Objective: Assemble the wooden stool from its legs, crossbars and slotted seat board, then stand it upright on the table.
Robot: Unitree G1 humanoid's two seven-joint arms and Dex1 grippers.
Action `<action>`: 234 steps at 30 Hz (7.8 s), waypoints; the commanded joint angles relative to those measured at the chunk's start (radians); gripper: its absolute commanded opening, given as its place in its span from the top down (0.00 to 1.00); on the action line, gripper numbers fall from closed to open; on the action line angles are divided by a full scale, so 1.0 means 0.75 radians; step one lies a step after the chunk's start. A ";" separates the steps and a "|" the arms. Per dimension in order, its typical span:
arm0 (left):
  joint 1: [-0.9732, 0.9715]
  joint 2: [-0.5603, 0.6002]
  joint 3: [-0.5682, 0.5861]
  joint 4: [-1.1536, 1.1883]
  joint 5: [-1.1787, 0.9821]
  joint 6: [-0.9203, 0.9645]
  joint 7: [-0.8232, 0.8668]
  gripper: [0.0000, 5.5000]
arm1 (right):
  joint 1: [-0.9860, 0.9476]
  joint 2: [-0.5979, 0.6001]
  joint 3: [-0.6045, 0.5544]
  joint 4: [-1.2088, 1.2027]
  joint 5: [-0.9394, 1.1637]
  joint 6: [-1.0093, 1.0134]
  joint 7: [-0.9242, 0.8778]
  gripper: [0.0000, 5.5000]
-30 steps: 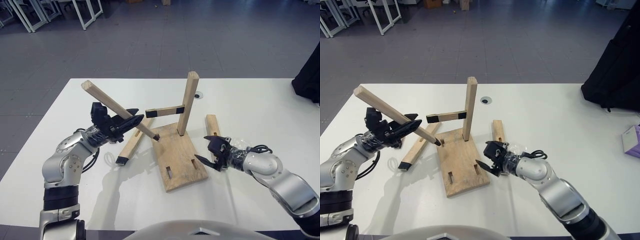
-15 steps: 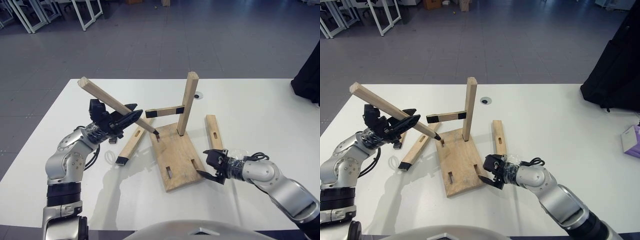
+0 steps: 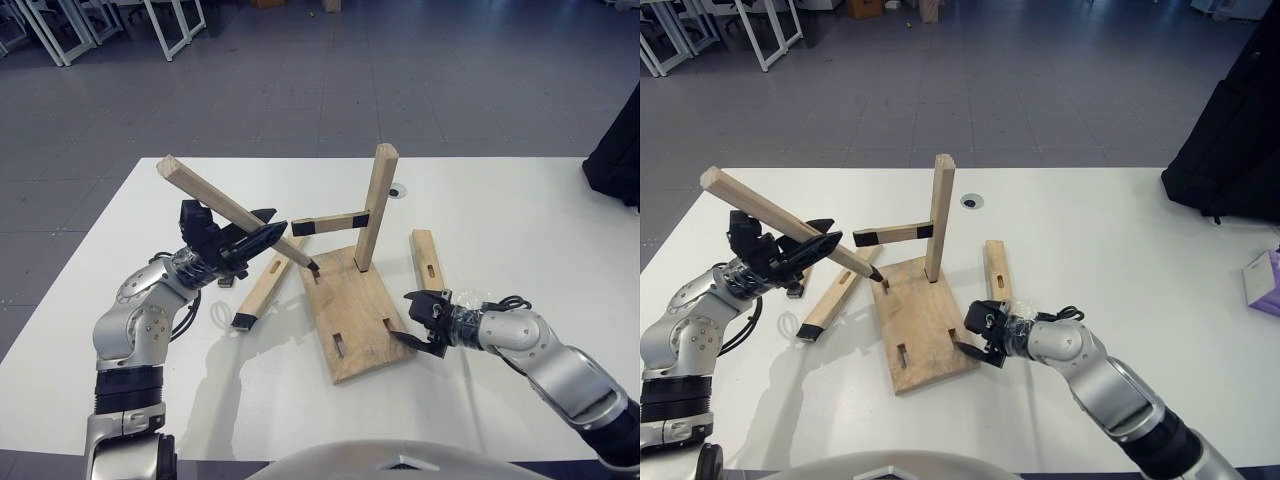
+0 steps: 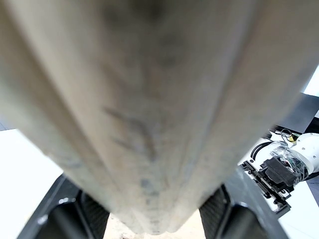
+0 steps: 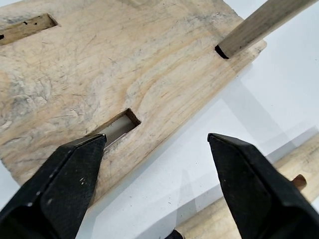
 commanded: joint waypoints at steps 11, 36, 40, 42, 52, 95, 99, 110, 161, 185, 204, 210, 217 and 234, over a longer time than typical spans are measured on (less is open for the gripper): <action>0.069 0.005 -0.107 -0.028 0.087 -0.056 -0.075 0.63 | 0.008 -0.179 -0.027 0.124 -0.069 -0.089 0.188 0.32; -0.174 0.085 -0.314 0.462 0.339 -0.276 -0.350 0.63 | -0.033 -0.155 -0.036 0.256 -0.144 -0.263 0.291 0.32; -0.108 0.067 -0.368 0.419 0.408 -0.283 -0.267 0.63 | -0.028 -0.140 -0.035 0.248 -0.142 -0.252 0.277 0.32; -0.092 0.067 -0.392 0.401 0.413 -0.252 -0.241 0.63 | -0.030 -0.132 -0.030 0.248 -0.146 -0.251 0.277 0.32; -0.208 0.129 -0.602 0.600 0.580 -0.119 -0.163 0.63 | -0.042 -0.092 -0.023 0.268 -0.173 -0.250 0.280 0.32; -0.174 0.196 -1.113 0.763 0.810 -0.033 0.009 0.63 | -0.363 0.931 -0.267 0.198 0.159 0.196 -0.506 0.70; -0.122 0.226 -1.082 0.766 0.787 -0.051 0.014 0.63 | -0.217 0.457 -0.667 -0.090 0.644 0.590 -0.044 0.70; -0.203 0.254 -1.116 0.788 0.834 -0.147 -0.082 0.63 | -0.629 0.670 -0.409 0.522 0.110 0.139 -0.546 0.70; 0.059 -0.169 0.110 -0.121 0.720 0.157 0.923 0.33 | 0.118 0.516 -0.419 -0.275 0.450 0.482 -0.292 0.70; 0.188 -0.247 0.016 0.285 0.724 0.258 0.955 0.44 | -0.041 0.559 -0.411 -0.235 0.517 0.584 -0.383 0.70; 0.442 -0.391 0.064 0.317 0.583 -0.064 0.946 0.76 | -0.213 0.619 -0.584 -0.120 0.571 0.676 -0.475 0.70; 0.598 -0.583 0.083 -0.548 0.381 -0.419 1.004 0.76 | -0.438 0.789 -0.742 0.016 0.711 0.762 -0.492 0.61; 0.220 -0.410 -0.205 -0.844 0.287 -0.209 0.890 0.76 | -0.796 1.131 -1.234 0.222 1.239 0.957 -0.671 0.47; 0.202 -0.383 -0.498 -0.682 0.546 -0.353 0.809 0.76 | -0.835 1.010 -1.012 0.461 1.945 0.557 -1.301 0.51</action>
